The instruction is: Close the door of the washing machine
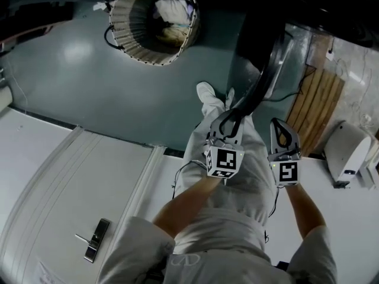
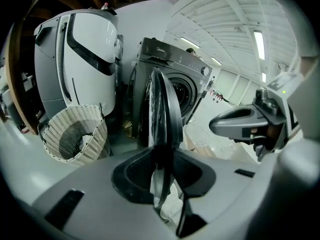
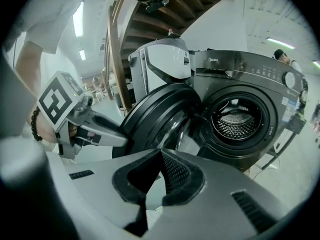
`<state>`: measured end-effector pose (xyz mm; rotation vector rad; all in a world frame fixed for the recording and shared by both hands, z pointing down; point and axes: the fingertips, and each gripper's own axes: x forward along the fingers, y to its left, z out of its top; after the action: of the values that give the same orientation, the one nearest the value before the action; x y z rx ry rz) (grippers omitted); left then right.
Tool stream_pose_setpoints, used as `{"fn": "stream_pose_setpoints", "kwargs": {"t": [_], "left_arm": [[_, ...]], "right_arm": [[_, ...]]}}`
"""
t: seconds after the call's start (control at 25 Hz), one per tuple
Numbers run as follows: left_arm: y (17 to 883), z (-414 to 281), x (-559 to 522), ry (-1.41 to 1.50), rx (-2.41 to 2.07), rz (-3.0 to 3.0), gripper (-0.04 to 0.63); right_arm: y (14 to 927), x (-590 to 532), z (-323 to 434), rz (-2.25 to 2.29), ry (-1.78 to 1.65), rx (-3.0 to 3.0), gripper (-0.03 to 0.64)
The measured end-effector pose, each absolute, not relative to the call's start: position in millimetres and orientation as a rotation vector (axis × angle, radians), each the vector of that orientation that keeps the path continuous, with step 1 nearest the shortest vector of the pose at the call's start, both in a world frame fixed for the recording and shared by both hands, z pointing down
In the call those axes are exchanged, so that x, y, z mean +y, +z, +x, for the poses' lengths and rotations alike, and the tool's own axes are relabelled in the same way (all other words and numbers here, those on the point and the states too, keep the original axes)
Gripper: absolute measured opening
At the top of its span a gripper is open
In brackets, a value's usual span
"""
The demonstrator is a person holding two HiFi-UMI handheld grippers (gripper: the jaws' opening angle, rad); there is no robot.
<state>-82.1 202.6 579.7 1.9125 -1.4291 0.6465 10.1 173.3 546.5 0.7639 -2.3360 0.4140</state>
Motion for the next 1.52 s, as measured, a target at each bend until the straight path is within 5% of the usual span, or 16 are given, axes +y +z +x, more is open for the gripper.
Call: {"fn": "stream_pose_setpoints", "kwargs": {"t": [1.52], "left_arm": [[589, 68, 169, 0.57, -1.203, 1.665, 0.155]], "right_arm": [[613, 232, 115, 0.759, 0.416, -2.268, 0.057]]}}
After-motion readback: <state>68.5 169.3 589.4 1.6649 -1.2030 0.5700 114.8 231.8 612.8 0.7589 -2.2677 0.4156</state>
